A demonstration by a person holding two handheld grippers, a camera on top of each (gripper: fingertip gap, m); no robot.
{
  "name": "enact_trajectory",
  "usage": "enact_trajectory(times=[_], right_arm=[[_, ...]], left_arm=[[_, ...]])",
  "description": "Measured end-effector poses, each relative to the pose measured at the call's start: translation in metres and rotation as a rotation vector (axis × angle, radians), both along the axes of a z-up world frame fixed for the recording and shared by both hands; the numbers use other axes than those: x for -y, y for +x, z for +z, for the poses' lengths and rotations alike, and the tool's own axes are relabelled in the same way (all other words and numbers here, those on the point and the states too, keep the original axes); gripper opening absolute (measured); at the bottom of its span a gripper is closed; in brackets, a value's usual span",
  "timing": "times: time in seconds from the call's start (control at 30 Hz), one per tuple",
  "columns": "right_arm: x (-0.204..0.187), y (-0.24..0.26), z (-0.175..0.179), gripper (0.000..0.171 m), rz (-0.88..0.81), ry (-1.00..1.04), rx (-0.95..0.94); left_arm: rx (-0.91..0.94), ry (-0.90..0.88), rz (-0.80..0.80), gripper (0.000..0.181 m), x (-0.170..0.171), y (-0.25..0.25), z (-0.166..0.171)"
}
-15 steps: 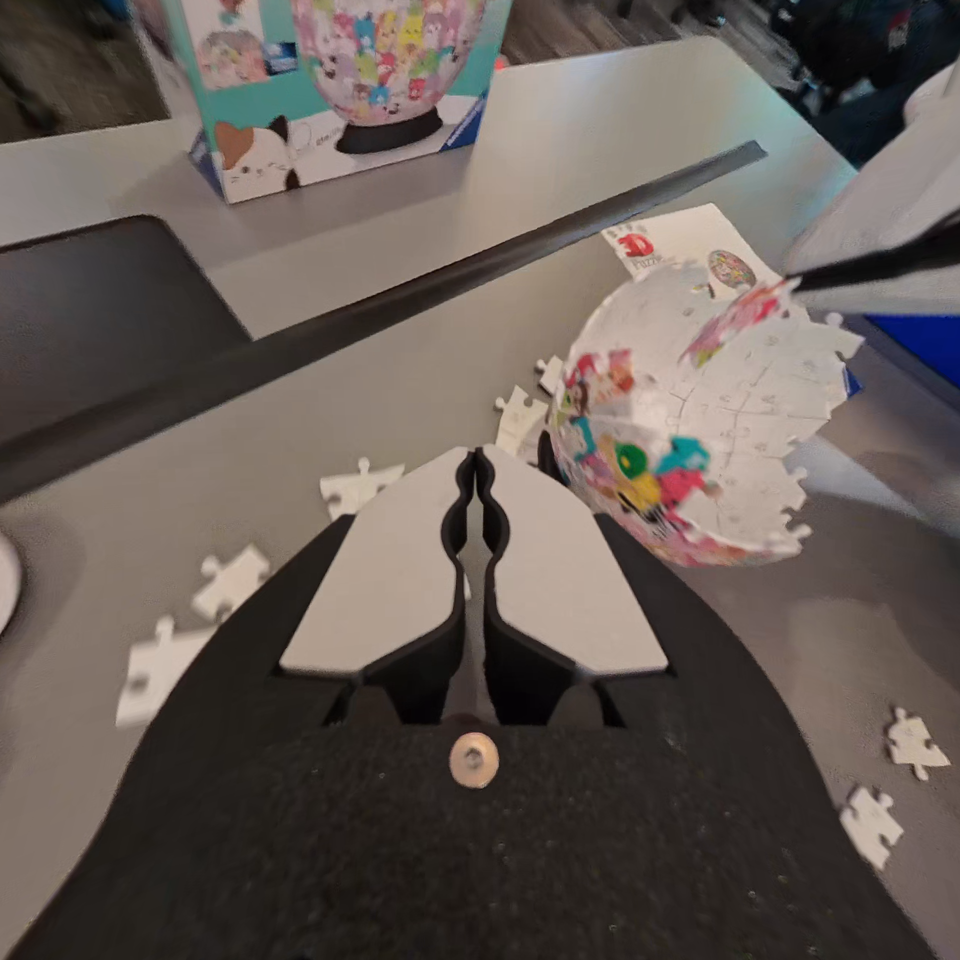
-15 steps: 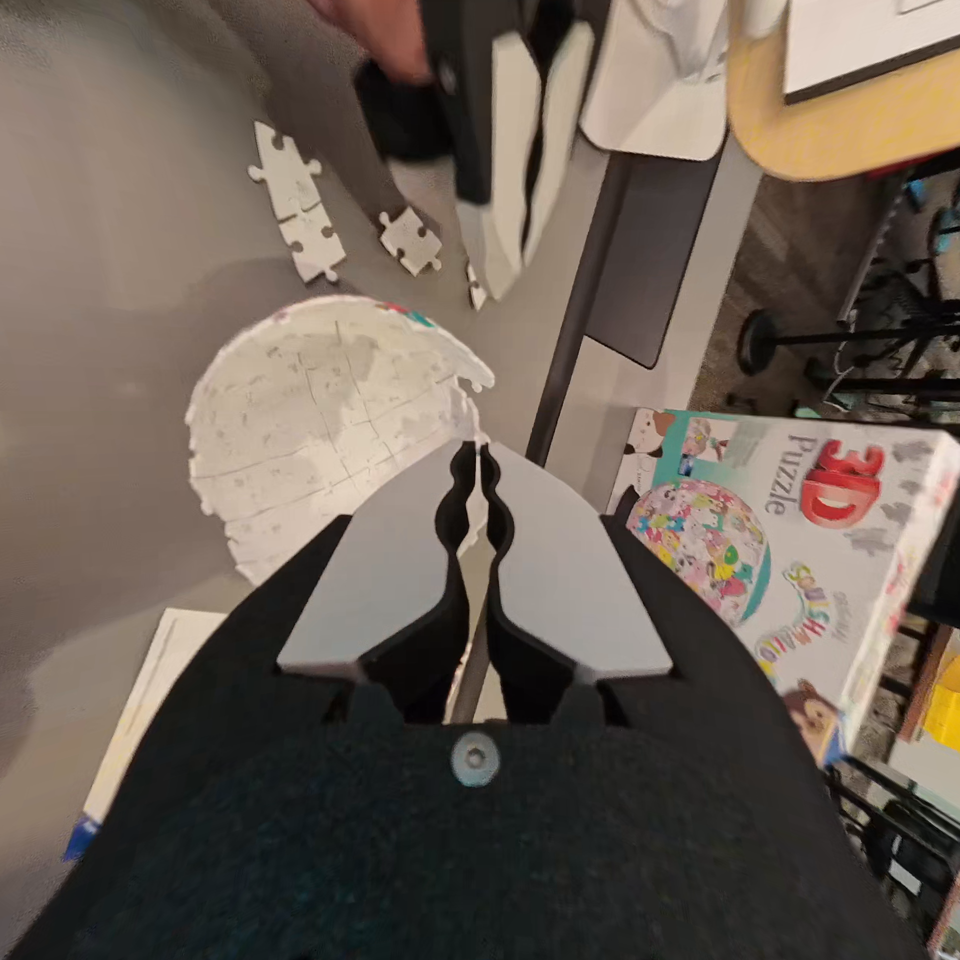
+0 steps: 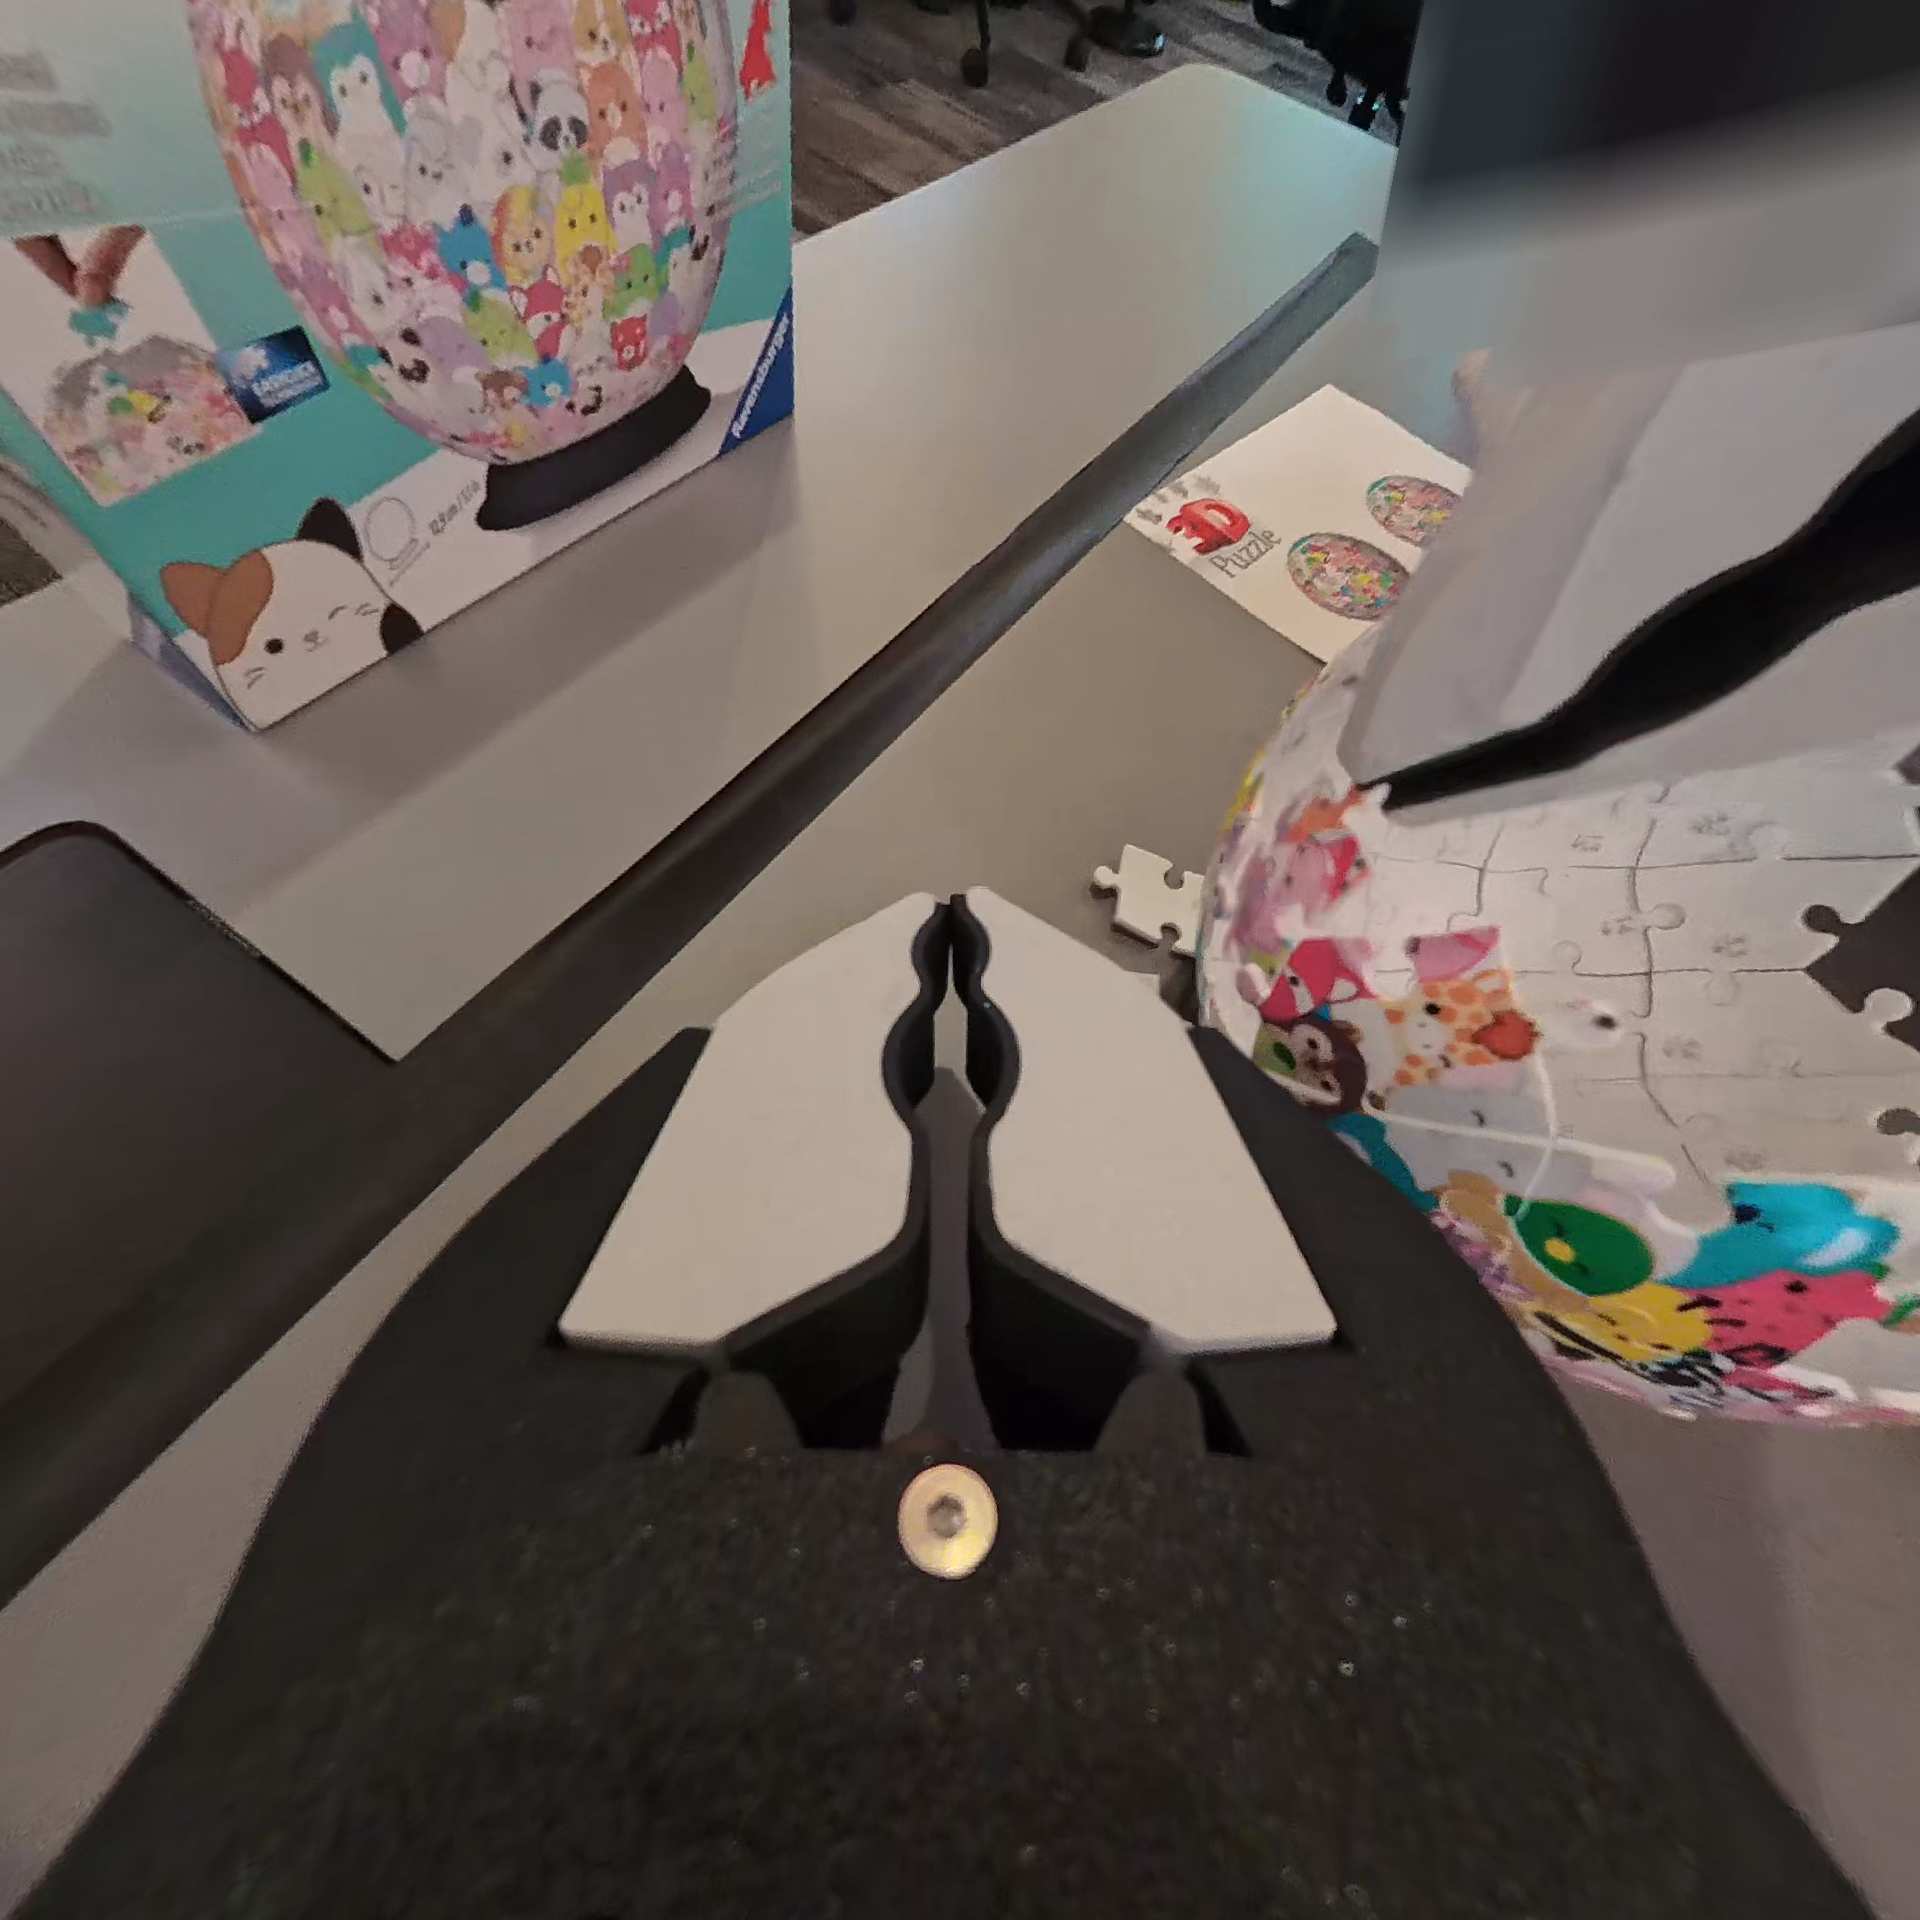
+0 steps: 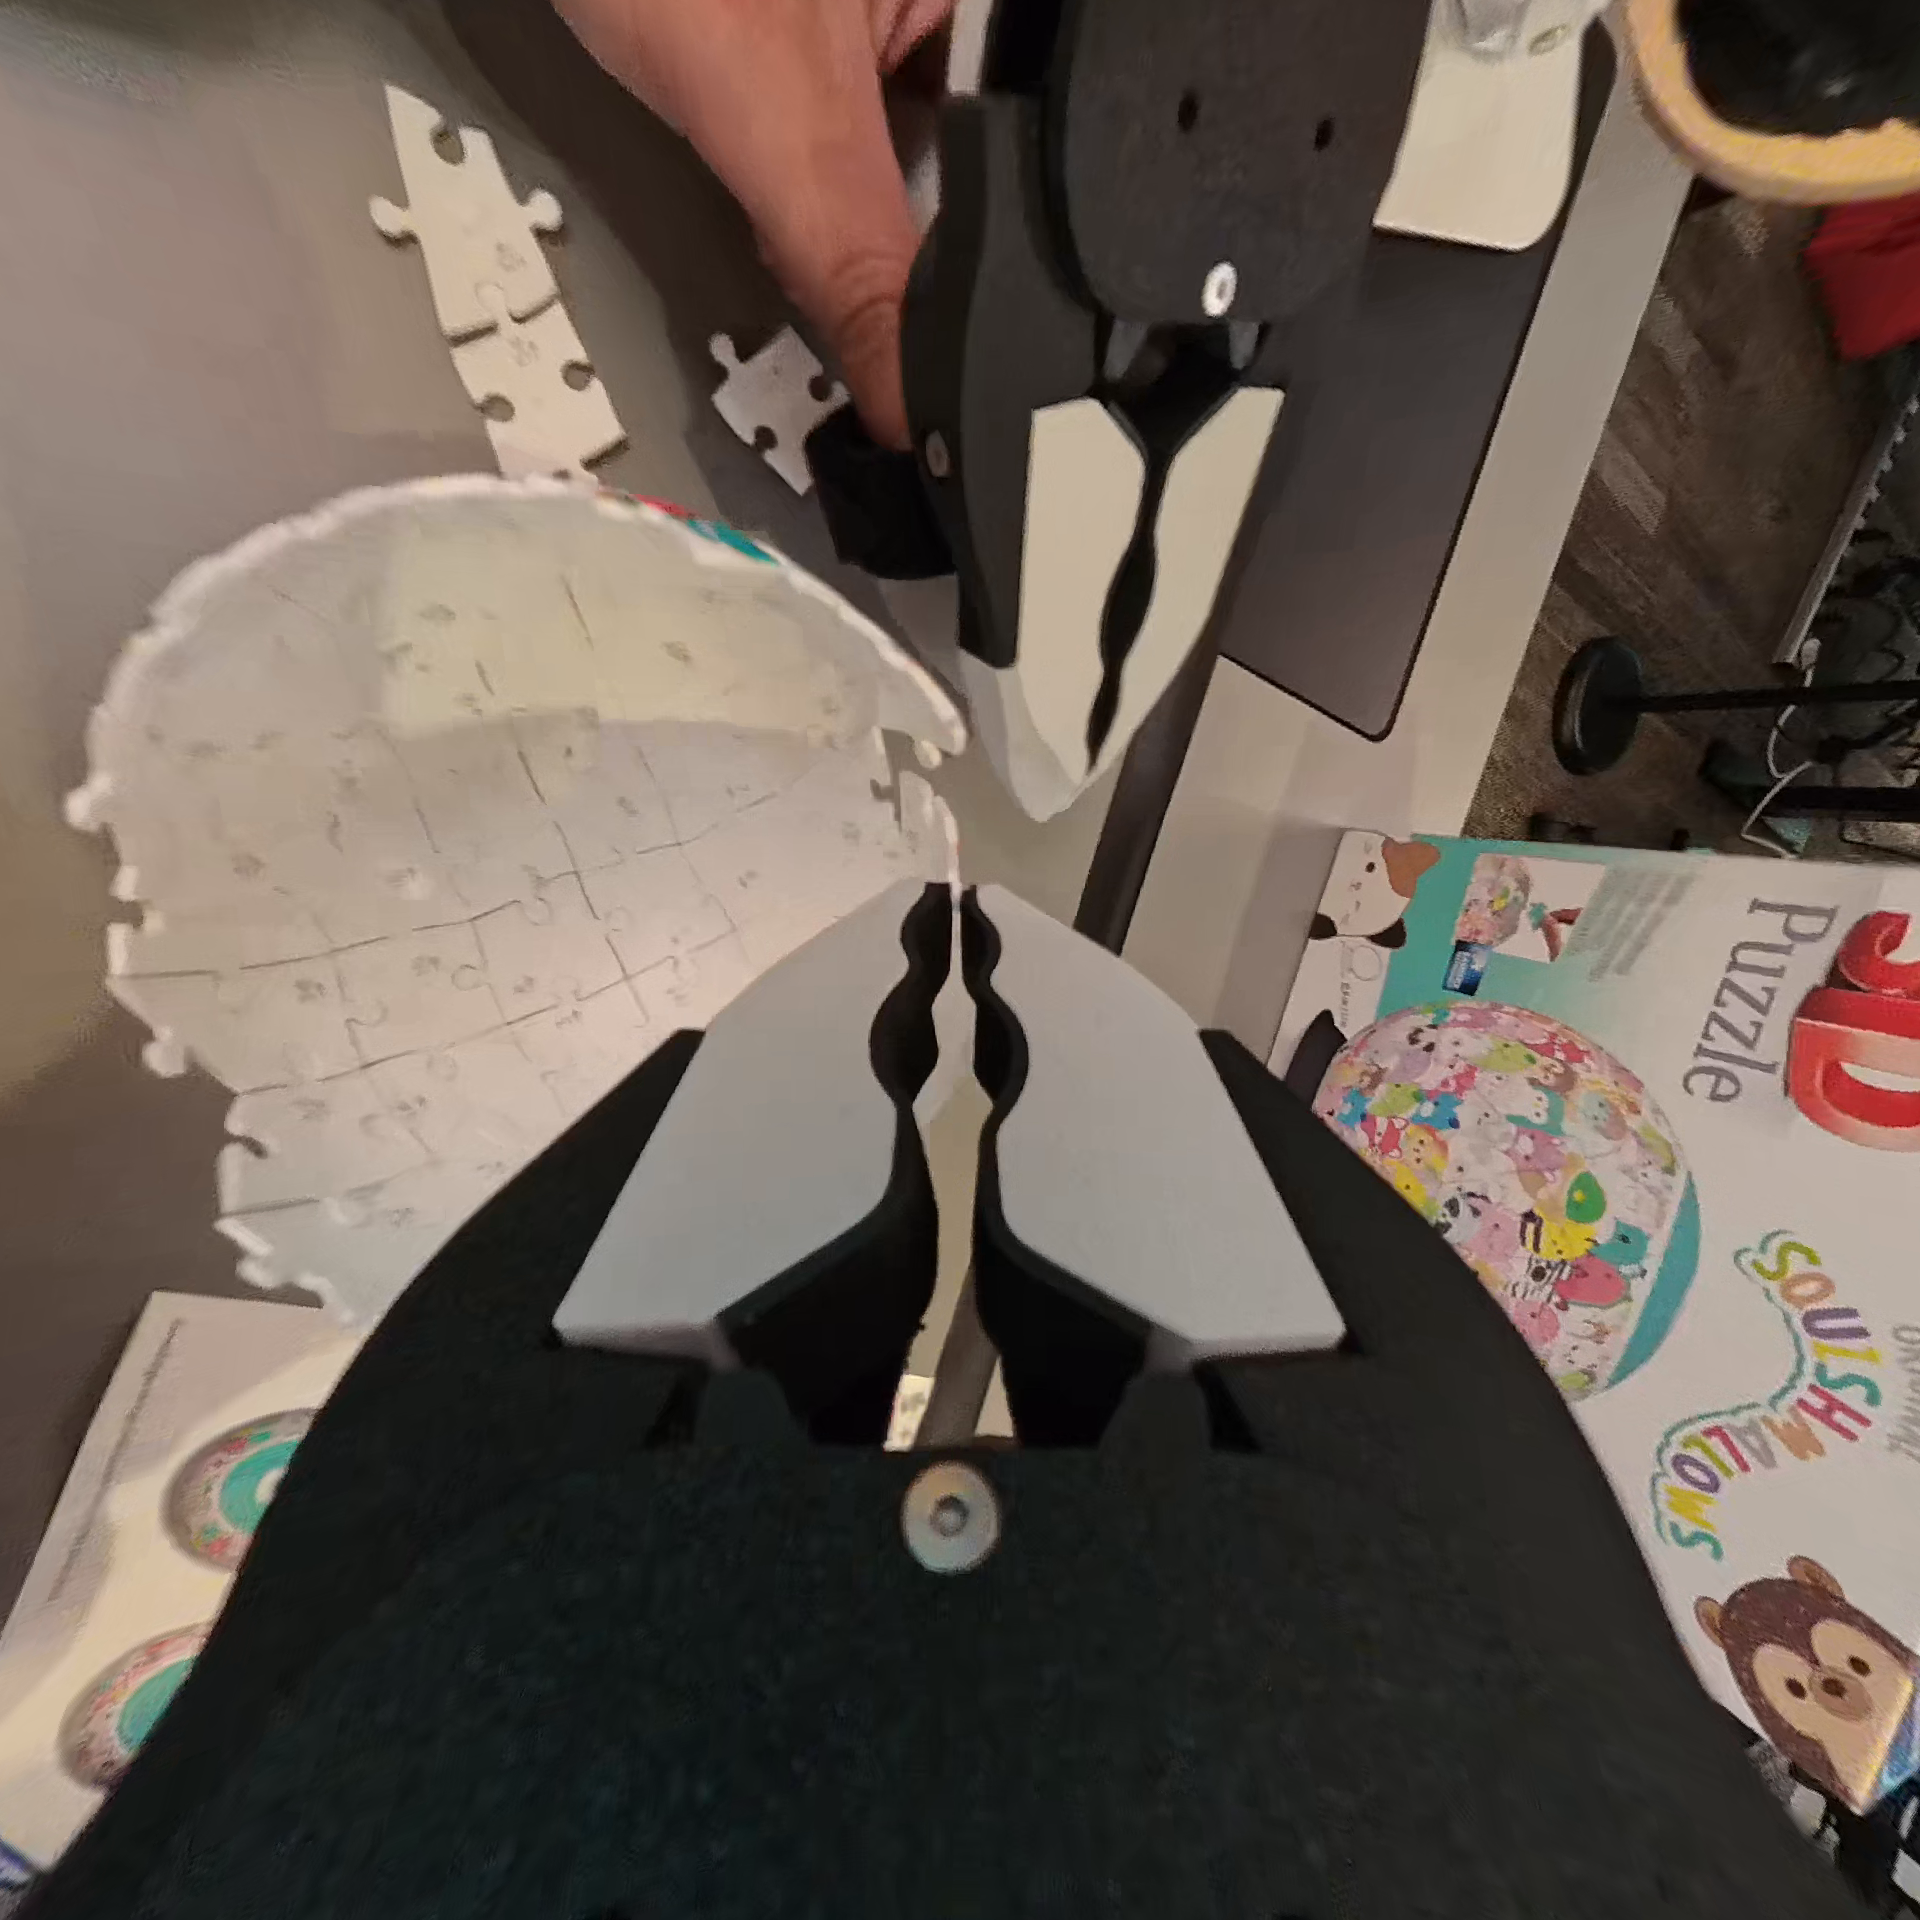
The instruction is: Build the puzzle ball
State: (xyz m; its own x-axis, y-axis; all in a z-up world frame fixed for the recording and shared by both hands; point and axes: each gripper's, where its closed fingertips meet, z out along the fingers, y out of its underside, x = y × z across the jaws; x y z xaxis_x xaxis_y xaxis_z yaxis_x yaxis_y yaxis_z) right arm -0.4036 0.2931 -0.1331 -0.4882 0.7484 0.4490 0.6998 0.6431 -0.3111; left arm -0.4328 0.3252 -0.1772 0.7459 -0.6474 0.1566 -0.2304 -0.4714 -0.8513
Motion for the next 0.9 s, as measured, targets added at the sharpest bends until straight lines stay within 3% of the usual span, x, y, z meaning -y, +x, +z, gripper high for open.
enact_trajectory(times=[0.9], right_arm=[[0.004,-0.012,-0.003,0.002,0.057,-0.004,-0.025]], left_arm=[[0.05,0.06,-0.075,0.0,0.009,0.016,0.013]])
